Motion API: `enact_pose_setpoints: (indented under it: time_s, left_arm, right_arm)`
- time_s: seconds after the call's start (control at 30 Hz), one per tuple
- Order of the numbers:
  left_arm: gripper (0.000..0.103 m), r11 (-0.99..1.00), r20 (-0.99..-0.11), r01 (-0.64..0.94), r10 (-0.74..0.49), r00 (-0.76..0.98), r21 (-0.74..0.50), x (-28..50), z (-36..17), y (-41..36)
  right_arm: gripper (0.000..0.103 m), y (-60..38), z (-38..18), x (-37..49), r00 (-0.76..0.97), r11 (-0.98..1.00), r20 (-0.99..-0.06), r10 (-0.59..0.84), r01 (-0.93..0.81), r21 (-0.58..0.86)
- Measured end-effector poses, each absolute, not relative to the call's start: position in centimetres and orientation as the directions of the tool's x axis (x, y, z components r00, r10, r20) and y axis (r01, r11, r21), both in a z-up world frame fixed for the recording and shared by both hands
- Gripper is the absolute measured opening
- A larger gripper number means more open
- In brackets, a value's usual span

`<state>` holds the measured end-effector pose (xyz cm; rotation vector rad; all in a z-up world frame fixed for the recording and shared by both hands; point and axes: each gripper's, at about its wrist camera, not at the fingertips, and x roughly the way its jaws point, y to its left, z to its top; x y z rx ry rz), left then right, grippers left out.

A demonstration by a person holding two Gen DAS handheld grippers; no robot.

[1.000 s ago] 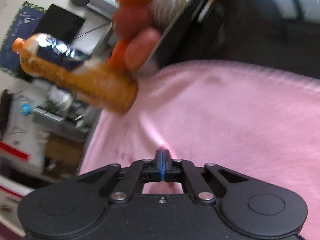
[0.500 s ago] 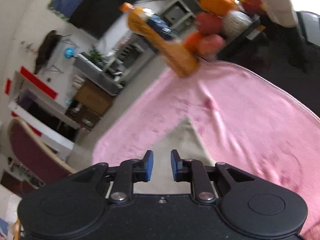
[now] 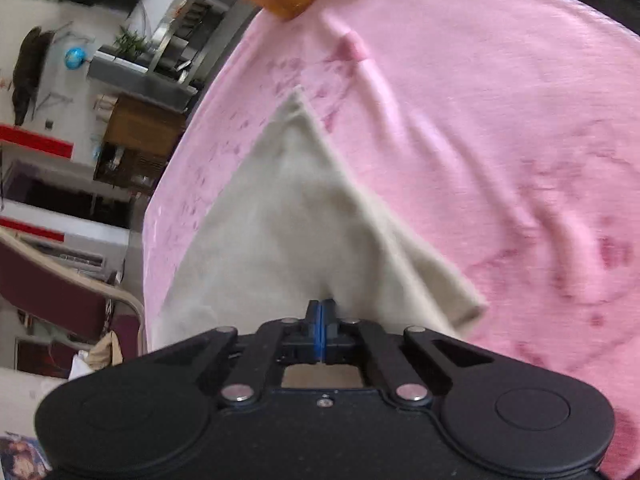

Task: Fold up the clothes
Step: 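Withdraw both tools above the folded sweatshirt, then grasp the beige sweatshirt edge with the right gripper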

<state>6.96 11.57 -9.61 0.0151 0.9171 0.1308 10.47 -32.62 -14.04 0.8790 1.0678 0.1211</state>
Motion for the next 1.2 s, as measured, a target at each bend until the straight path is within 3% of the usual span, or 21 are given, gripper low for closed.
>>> enact_pose_setpoints:
  time_s: [0.1, 0.17, 0.23, 0.37, 0.6, 0.67, 0.7, 0.73, 0.9, 0.97, 1.07, 1.2]
  left_arm:
    - [0.033, 0.991, -0.798, -0.124, 0.119, 0.591, 0.056, 6.4, -9.4, 12.3]
    - [0.031, 0.989, -0.795, -0.143, 0.124, 0.594, 0.048, 5.3, -8.9, 12.7]
    - [0.030, 0.988, -0.784, -0.150, 0.123, 0.608, 0.038, 4.3, -8.4, 12.7]
    - [0.026, 0.993, -0.765, -0.116, 0.068, 0.641, -0.008, 3.2, -7.9, 11.7]
    - [0.029, 0.995, -0.779, -0.041, 0.099, 0.619, 0.094, 4.3, -9.4, 9.1]
    - [0.034, 0.992, -0.794, -0.044, 0.123, 0.596, 0.121, 4.6, -10.0, 9.0]
    - [0.034, 0.991, -0.796, -0.051, 0.133, 0.591, 0.128, 4.4, -9.9, 9.2]
    - [0.034, 0.988, -0.799, -0.070, 0.152, 0.582, 0.137, 4.1, -9.8, 9.6]
    - [0.035, 0.973, -0.799, -0.187, 0.220, 0.560, 0.136, 3.0, -9.2, 11.8]
    - [0.032, 0.968, -0.788, -0.215, 0.234, 0.570, 0.131, 2.5, -8.8, 12.2]
    - [0.029, 0.978, -0.757, -0.183, 0.197, 0.624, 0.104, 2.4, -7.8, 11.4]
    - [0.030, 0.993, -0.738, -0.100, 0.114, 0.665, 0.064, 2.7, -7.2, 9.4]
  right_arm:
    - [0.000, -34.6, -12.9, 8.5, 0.548, 0.721, -0.773, 0.321, 0.388, 0.574]
    - [0.010, -35.9, -12.2, 7.2, 0.564, 0.745, -0.800, 0.203, 0.442, 0.500]
    - [0.011, -36.6, -11.3, 6.0, 0.591, 0.755, -0.794, 0.146, 0.452, 0.475]
    - [0.011, -35.6, -10.7, 4.8, 0.653, 0.714, -0.694, 0.304, 0.326, 0.619]
    - [0.011, -29.7, -11.1, 6.8, 0.561, 0.699, -0.628, 0.538, 0.119, 0.705]
    - [0.011, -29.2, -11.8, 7.1, 0.526, 0.723, -0.673, 0.520, 0.148, 0.675]
    - [0.011, -29.1, -12.2, 7.3, 0.506, 0.738, -0.699, 0.506, 0.166, 0.655]
    - [0.004, -29.2, -12.4, 7.1, 0.495, 0.746, -0.717, 0.491, 0.185, 0.639]
    - [0.004, -32.4, -11.1, 4.2, 0.536, 0.774, -0.773, 0.340, 0.307, 0.554]
    - [0.006, -33.7, -10.6, 2.9, 0.577, 0.754, -0.757, 0.307, 0.338, 0.563]
    - [0.016, -35.0, -10.1, 1.3, 0.631, 0.720, -0.721, 0.287, 0.355, 0.597]
    - [0.023, -35.2, -10.7, 0.8, 0.647, 0.651, -0.670, 0.364, 0.338, 0.680]
